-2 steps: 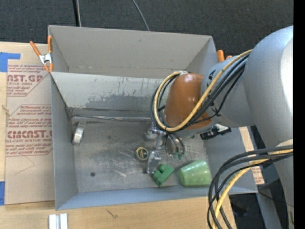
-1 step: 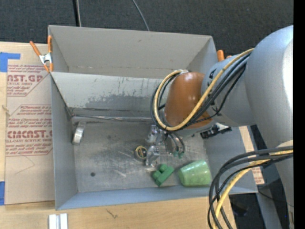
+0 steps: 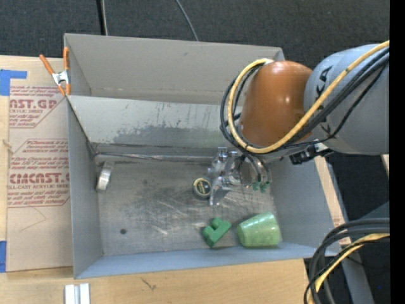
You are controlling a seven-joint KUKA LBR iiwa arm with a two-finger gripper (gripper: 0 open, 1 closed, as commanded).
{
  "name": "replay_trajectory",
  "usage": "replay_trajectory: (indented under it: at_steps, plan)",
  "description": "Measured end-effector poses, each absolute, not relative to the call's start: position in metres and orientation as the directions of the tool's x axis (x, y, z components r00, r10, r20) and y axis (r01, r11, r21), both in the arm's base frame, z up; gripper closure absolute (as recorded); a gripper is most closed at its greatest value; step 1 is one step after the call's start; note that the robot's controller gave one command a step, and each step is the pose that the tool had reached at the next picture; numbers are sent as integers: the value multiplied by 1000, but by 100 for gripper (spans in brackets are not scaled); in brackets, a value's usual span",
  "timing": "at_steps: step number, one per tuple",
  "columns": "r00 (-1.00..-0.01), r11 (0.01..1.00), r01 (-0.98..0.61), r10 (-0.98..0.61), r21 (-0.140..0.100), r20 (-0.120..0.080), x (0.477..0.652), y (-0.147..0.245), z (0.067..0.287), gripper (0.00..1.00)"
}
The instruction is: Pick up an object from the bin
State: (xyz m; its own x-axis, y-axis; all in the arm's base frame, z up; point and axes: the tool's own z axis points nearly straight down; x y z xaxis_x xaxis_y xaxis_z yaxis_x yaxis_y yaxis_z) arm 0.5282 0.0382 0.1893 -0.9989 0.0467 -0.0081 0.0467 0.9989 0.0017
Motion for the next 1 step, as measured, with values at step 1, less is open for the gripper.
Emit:
replay_trajectory:
  at_steps: [1]
  plan:
    - [-871,871,-490,-490,-2,-7,516,46,277,100]
